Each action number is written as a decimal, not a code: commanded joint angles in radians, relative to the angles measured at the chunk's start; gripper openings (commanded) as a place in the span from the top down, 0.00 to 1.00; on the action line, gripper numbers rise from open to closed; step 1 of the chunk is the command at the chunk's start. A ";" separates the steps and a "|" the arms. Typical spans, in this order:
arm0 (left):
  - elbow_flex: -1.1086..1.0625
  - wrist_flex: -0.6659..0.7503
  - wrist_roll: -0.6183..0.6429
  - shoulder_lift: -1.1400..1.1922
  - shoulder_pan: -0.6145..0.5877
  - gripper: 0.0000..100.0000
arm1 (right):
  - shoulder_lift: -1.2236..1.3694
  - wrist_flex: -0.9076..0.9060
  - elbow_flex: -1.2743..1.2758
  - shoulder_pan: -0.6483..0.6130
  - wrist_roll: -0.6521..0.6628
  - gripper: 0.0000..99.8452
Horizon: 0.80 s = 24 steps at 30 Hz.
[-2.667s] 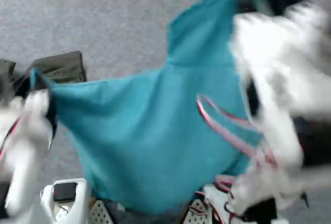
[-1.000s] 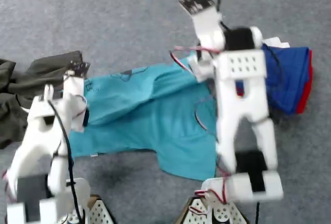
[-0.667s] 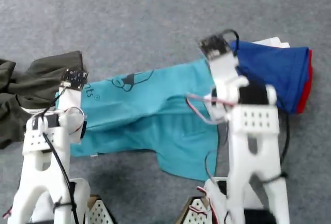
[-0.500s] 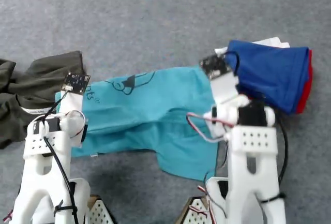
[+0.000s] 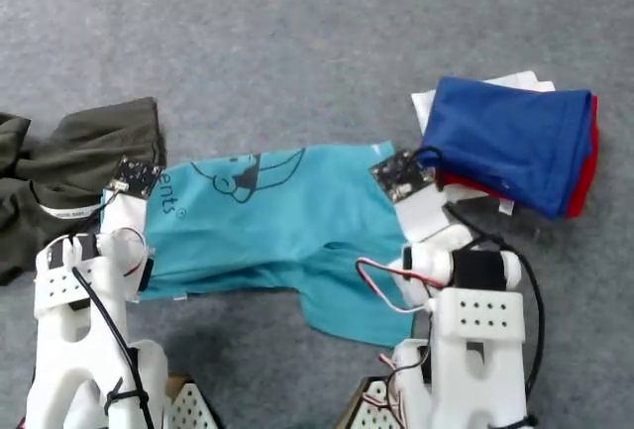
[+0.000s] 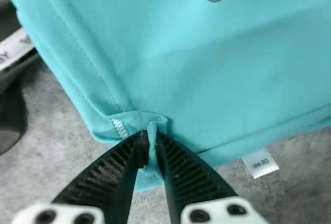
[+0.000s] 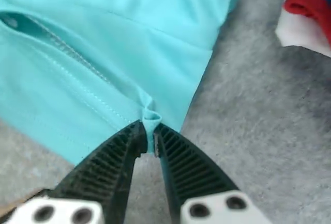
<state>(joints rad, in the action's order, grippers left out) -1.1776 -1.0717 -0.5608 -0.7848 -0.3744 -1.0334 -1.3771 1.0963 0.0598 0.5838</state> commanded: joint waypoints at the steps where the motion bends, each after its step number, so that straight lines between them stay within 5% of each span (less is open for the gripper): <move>1: 0.004 -0.006 -0.017 -0.009 -0.010 0.97 | -0.028 -0.052 -0.002 0.009 0.057 0.99; 12: 0.002 -0.006 -0.017 -0.008 -0.004 0.97 | -0.030 -0.121 0.004 0.132 0.279 0.99; 19: 0.027 -0.084 -0.084 -0.008 -0.002 0.97 | -0.031 -0.126 0.004 0.115 0.308 0.99; 24: 0.091 -0.173 -0.095 -0.017 -0.047 0.86 | -0.033 -0.124 -0.004 0.091 0.305 0.88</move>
<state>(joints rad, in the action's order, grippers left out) -1.1546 -1.2114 -0.6467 -0.7848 -0.3851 -1.0549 -1.4998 1.1055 0.1611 0.8830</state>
